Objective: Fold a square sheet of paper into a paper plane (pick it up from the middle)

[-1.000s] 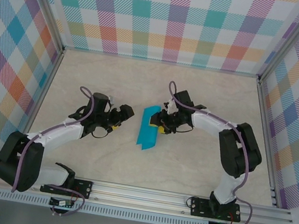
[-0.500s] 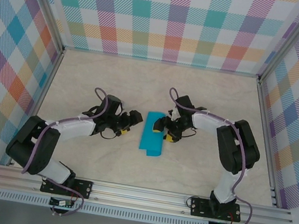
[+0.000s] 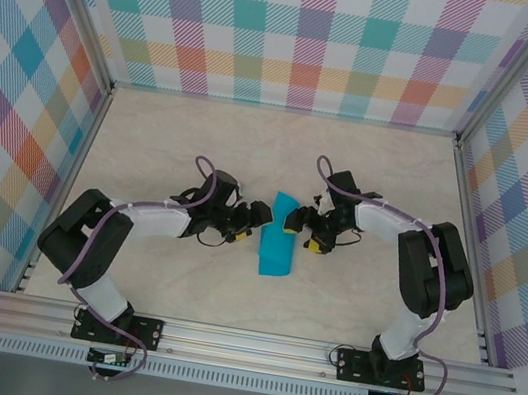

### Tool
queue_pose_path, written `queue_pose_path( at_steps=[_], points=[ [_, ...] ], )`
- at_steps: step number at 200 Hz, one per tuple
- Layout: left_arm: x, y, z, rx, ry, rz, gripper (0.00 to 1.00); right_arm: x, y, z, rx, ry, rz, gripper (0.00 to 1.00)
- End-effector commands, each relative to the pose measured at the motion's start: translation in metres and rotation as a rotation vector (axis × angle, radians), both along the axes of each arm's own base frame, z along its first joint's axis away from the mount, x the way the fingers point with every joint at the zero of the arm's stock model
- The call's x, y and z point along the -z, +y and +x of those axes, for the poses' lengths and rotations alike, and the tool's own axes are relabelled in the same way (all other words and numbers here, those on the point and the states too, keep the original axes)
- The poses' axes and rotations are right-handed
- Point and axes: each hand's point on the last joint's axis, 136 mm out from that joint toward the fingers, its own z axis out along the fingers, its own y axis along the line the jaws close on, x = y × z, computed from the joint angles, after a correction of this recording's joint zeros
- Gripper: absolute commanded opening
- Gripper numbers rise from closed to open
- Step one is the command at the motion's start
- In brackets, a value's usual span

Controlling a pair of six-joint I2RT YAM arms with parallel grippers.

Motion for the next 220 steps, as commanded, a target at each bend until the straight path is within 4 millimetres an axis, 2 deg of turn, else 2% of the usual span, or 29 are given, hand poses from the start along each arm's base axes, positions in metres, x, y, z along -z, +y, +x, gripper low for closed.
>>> queue_pose_path(
  at_steps=[1,62,96,133,153,193,220],
  points=[
    [-0.014,-0.02,0.004,0.038,-0.03,-0.061,0.79,-0.003,0.002,-0.004,-0.024,-0.003,0.028,0.77],
    [-0.008,-0.035,0.004,0.067,-0.012,-0.059,0.6,-0.007,0.002,-0.006,-0.031,-0.008,0.035,0.77],
    [-0.007,-0.034,0.002,0.052,-0.018,-0.05,0.54,-0.004,0.001,-0.01,-0.037,0.005,0.029,0.77],
    [-0.004,-0.034,0.002,0.046,-0.009,-0.051,0.4,-0.001,-0.001,-0.011,-0.033,0.007,0.022,0.77],
    [-0.004,-0.036,0.002,0.049,-0.011,-0.064,0.38,-0.003,0.0,-0.012,-0.03,0.005,0.031,0.77],
    [-0.002,-0.038,0.002,0.056,-0.007,-0.076,0.25,-0.001,0.0,-0.011,-0.031,0.01,0.031,0.77],
    [0.001,-0.037,0.001,0.057,-0.001,-0.066,0.21,0.0,0.002,-0.009,-0.028,0.015,0.034,0.77]
  ],
)
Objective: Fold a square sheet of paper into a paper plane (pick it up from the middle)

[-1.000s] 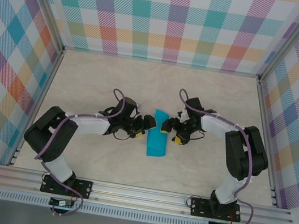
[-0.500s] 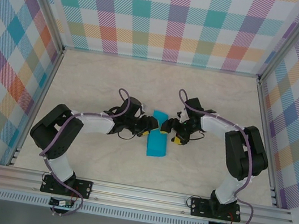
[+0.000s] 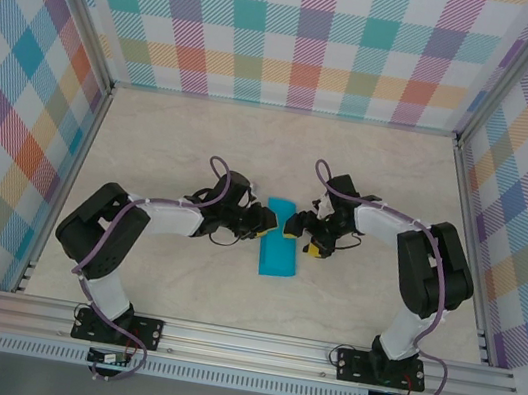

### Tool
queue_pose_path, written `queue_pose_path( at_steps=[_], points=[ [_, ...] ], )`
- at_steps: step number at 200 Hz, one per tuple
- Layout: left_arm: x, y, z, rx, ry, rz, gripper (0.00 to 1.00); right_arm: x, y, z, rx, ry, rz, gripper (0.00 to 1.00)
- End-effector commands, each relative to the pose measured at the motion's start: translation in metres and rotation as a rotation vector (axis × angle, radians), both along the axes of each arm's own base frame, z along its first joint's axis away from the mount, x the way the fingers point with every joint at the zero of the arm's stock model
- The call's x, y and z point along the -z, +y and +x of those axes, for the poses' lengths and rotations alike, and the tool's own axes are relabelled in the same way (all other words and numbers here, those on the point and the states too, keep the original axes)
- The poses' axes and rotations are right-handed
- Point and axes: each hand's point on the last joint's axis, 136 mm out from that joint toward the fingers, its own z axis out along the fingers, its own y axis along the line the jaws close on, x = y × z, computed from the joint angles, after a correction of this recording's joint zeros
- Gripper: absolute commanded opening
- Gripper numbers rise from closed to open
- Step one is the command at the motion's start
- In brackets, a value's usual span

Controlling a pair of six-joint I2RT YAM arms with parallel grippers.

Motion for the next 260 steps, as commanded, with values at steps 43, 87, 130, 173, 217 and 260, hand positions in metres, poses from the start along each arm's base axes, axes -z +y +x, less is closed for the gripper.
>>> queue_pose_path(
  at_steps=[43,87,130,173,217,260],
  points=[
    [0.005,-0.002,-0.004,0.028,-0.012,0.029,0.07,-0.015,0.004,0.003,-0.011,-0.026,0.045,0.77],
    [0.01,0.003,-0.006,0.04,-0.012,0.075,0.04,-0.025,0.005,0.006,-0.017,-0.049,0.113,0.67],
    [0.011,0.001,-0.005,0.044,-0.009,0.075,0.04,-0.012,0.008,0.004,-0.022,-0.011,0.119,0.63],
    [0.011,0.0,-0.005,0.05,-0.007,0.075,0.04,-0.003,0.013,0.001,-0.039,0.021,0.157,0.65],
    [0.013,0.002,-0.006,0.045,-0.001,0.088,0.04,0.0,0.023,-0.002,-0.057,0.043,0.242,0.66],
    [0.013,0.008,-0.007,0.04,-0.003,0.12,0.04,-0.001,0.027,-0.002,-0.063,0.032,0.278,0.61]
  ],
)
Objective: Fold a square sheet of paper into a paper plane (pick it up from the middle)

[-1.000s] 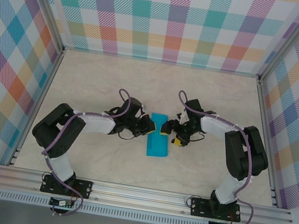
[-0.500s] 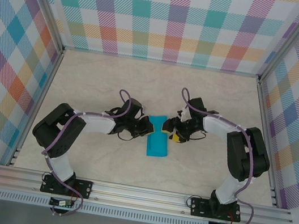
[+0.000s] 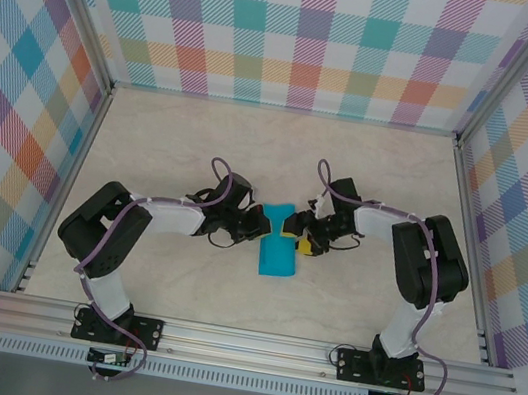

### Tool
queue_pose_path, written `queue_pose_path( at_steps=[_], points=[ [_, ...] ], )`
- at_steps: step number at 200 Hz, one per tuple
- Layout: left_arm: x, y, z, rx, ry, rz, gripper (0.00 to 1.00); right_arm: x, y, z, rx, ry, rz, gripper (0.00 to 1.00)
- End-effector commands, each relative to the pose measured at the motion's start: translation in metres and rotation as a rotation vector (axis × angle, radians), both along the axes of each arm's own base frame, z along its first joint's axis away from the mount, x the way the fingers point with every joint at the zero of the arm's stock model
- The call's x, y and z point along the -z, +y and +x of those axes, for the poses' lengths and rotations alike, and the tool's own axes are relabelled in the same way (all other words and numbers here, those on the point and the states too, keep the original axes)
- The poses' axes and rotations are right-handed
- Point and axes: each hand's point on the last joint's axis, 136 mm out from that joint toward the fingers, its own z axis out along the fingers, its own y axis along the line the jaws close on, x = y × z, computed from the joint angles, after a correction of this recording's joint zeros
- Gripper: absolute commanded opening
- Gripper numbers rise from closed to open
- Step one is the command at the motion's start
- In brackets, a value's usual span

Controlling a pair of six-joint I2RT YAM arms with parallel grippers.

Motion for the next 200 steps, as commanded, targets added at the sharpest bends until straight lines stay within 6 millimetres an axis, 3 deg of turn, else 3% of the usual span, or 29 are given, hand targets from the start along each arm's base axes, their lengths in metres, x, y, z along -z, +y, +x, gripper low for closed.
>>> queue_pose_path(
  at_steps=[1,51,96,136,200],
  points=[
    [-0.005,-0.002,-0.001,0.019,-0.019,0.026,0.04,0.0,0.007,-0.003,-0.024,0.001,0.059,0.6],
    [-0.012,0.002,0.0,0.007,-0.036,0.038,0.1,-0.007,0.009,0.003,-0.012,-0.016,0.074,0.45],
    [-0.032,0.044,0.003,-0.1,-0.109,0.22,0.31,-0.023,0.011,0.015,0.05,-0.038,0.072,0.34],
    [-0.047,0.081,0.001,-0.198,-0.142,0.31,0.39,-0.035,0.021,0.029,0.151,-0.04,0.087,0.32],
    [-0.065,0.095,-0.001,-0.262,-0.16,0.257,0.42,-0.076,0.042,0.049,0.242,-0.12,0.14,0.32]
  ],
)
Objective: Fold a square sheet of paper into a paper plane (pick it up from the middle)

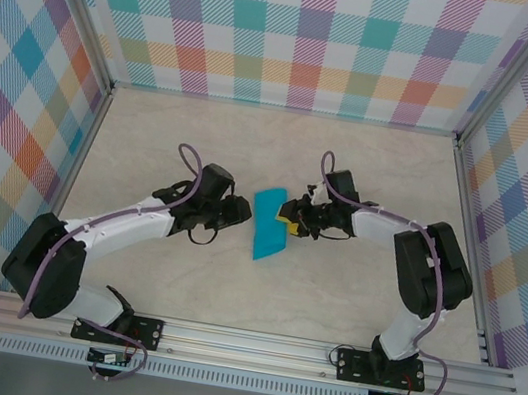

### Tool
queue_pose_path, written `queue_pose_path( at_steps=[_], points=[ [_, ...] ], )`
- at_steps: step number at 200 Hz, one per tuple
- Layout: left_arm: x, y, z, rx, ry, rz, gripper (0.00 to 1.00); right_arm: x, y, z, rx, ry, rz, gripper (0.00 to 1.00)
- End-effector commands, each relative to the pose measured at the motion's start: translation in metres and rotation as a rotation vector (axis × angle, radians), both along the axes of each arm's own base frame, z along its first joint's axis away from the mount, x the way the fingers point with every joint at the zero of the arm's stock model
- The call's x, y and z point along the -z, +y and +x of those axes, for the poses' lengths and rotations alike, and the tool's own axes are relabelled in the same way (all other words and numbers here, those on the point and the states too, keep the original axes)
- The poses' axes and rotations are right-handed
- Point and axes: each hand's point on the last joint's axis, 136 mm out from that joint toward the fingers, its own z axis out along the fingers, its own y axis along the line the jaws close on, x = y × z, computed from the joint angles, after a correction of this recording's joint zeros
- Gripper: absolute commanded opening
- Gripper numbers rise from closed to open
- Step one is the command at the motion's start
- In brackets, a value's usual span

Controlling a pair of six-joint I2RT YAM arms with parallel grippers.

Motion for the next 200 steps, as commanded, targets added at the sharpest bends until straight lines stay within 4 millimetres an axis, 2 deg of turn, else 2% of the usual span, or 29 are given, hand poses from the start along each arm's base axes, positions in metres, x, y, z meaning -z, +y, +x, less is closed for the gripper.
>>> queue_pose_path(
  at_steps=[1,18,39,70,95,129,200],
  points=[
    [-0.006,0.014,-0.003,-0.049,-0.009,0.002,0.42,-0.035,0.01,0.015,0.051,-0.083,0.042,0.32],
    [-0.014,0.015,-0.003,-0.053,-0.033,-0.02,0.47,-0.034,0.011,0.017,0.065,-0.088,0.015,0.32],
    [-0.017,0.012,-0.002,-0.042,-0.035,-0.053,0.52,-0.016,0.007,0.017,0.115,-0.061,-0.04,0.32],
    [-0.004,0.002,-0.004,-0.015,0.007,-0.092,0.57,0.017,0.007,0.008,0.133,-0.007,-0.105,0.34],
    [0.01,-0.01,-0.005,0.018,0.04,-0.143,0.6,0.035,-0.003,0.0,0.145,0.026,-0.155,0.38],
    [0.026,-0.026,-0.003,0.053,0.083,-0.2,0.63,0.038,-0.007,-0.005,0.131,0.025,-0.184,0.4],
    [0.052,-0.038,0.002,0.077,0.141,-0.208,0.63,0.041,-0.012,-0.012,0.109,0.031,-0.213,0.49]
  ],
)
